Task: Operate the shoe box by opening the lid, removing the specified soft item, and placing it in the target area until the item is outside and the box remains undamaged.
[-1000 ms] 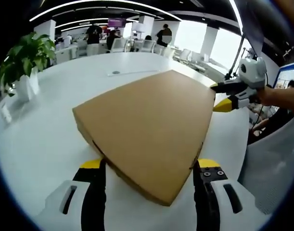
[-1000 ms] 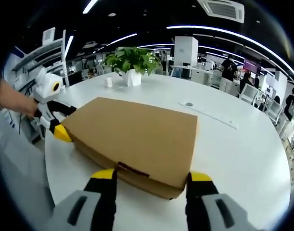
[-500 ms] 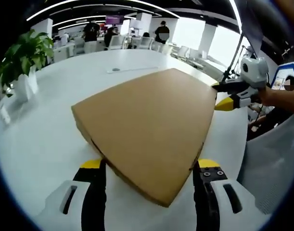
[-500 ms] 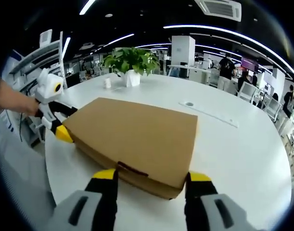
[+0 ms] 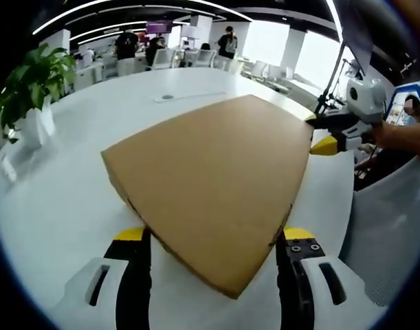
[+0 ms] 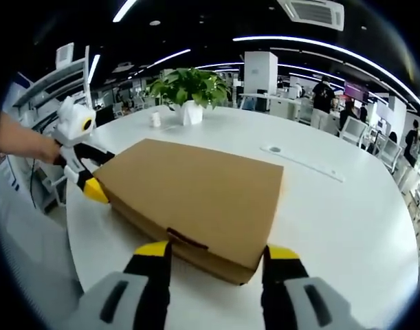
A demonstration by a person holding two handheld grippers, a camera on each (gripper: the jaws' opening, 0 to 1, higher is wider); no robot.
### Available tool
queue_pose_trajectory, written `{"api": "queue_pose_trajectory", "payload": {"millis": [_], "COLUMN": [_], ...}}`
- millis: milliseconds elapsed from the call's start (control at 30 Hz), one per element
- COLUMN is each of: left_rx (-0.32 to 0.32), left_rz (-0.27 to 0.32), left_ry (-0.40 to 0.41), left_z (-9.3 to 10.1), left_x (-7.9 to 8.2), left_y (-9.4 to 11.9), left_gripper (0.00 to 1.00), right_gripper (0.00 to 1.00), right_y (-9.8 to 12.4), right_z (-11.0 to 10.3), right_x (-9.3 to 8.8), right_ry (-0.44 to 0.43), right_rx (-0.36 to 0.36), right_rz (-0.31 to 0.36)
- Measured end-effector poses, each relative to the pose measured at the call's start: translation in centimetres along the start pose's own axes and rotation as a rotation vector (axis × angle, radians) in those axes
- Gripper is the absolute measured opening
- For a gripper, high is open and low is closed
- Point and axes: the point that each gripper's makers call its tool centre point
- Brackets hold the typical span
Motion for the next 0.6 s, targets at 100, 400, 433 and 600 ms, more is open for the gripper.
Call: {"api": "queue_pose_trajectory", "payload": {"millis": [100, 400, 433, 600], "left_rx": [-0.002, -0.014, -0.016, -0.019], "left_rz": [-0.007, -0.019, -0.022, -0.035], "left_ry": [-0.004, -0.010, -0.011, -0.021], "left_z": [-0.2, -1.1, -1.2, -1.7], "left_x": [-0.2, -0.7, -0.7, -1.0], "left_y": [0.2, 1.1, 1.2, 1.6], "left_gripper": [0.76, 0.75, 0.75, 0.75], "right_gripper": [0.49, 0.45, 0.44, 0.42], "right_y": [0.0, 0.0, 0.0, 0.0], "right_z": [-0.4, -1.6, -1.7, -2.4], "right_x": [0.2, 0.1, 0.2, 0.2], "right_ry": [-0.034, -0.010, -0.008, -0.005], "right_rx": [0.003, 0.005, 0.006, 0.012], "right_rz": [0.009, 0.007, 0.007, 0.005]}}
Point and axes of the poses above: the point that each gripper's makers call its tool centre point, and the gripper's own axes: y roughly backward along the fingers, z roughly to its right, x roughly out of its top, and after that the axes turned 8 degrees about -x, right-handed
